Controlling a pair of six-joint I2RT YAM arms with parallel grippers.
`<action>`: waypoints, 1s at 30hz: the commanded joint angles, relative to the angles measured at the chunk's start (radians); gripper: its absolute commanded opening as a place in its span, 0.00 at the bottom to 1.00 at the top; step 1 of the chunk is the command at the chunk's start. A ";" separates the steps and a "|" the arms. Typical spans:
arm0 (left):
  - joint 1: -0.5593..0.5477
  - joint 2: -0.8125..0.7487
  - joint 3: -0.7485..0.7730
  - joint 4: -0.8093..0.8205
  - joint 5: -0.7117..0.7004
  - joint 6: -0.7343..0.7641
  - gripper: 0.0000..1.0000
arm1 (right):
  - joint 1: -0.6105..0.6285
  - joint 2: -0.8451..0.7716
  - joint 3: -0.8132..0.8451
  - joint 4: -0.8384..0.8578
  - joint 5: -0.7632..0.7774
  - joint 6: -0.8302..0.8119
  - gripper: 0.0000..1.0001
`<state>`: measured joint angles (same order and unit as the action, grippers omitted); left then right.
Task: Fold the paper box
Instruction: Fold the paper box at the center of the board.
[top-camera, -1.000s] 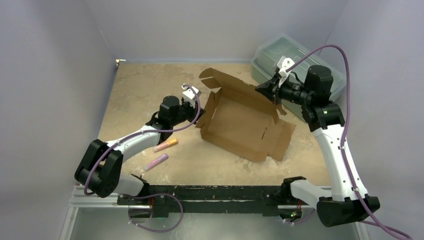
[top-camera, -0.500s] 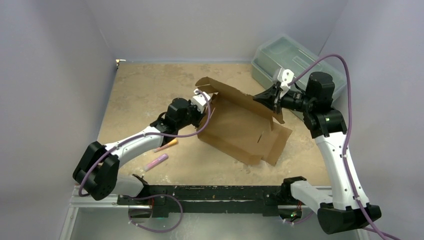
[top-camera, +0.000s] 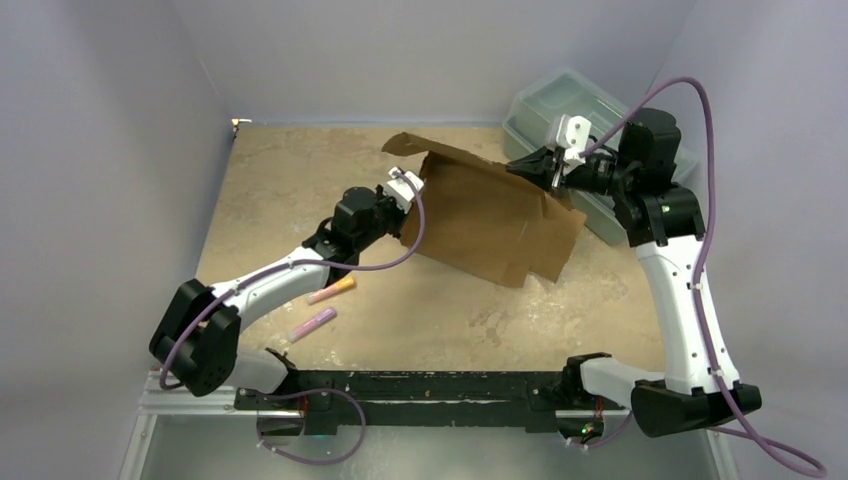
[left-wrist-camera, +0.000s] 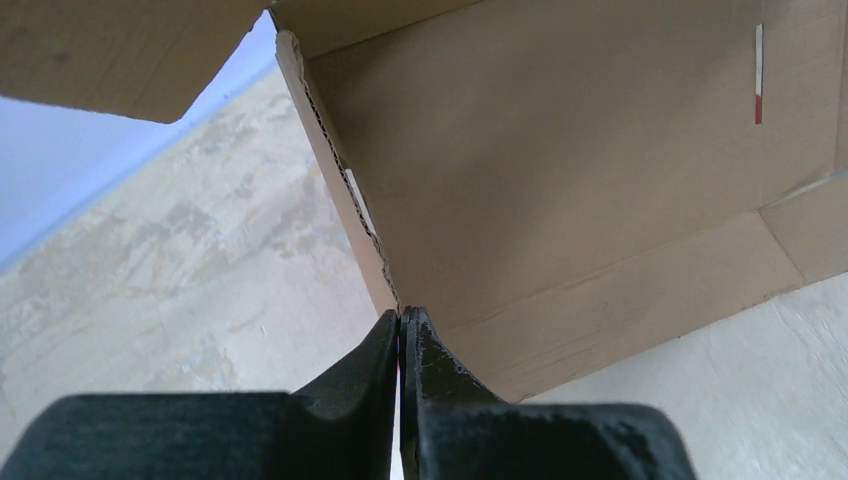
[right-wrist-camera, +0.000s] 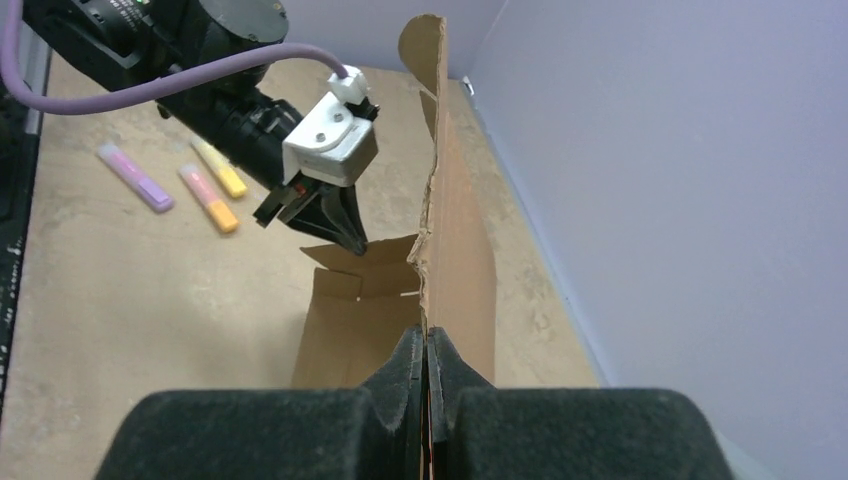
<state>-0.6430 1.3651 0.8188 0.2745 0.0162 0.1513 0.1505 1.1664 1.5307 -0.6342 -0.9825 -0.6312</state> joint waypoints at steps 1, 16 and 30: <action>-0.004 0.075 0.066 0.123 -0.009 0.037 0.00 | 0.008 -0.008 0.015 -0.043 -0.064 -0.154 0.00; -0.004 0.079 -0.157 0.296 -0.035 0.016 0.00 | 0.053 -0.112 -0.228 -0.071 -0.134 -0.152 0.00; -0.007 -0.052 -0.353 0.394 0.003 -0.070 0.00 | 0.065 -0.153 -0.230 -0.044 -0.207 0.036 0.00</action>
<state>-0.6430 1.3445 0.5175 0.6289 -0.0265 0.1272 0.2035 1.0382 1.3025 -0.7170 -1.0935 -0.6777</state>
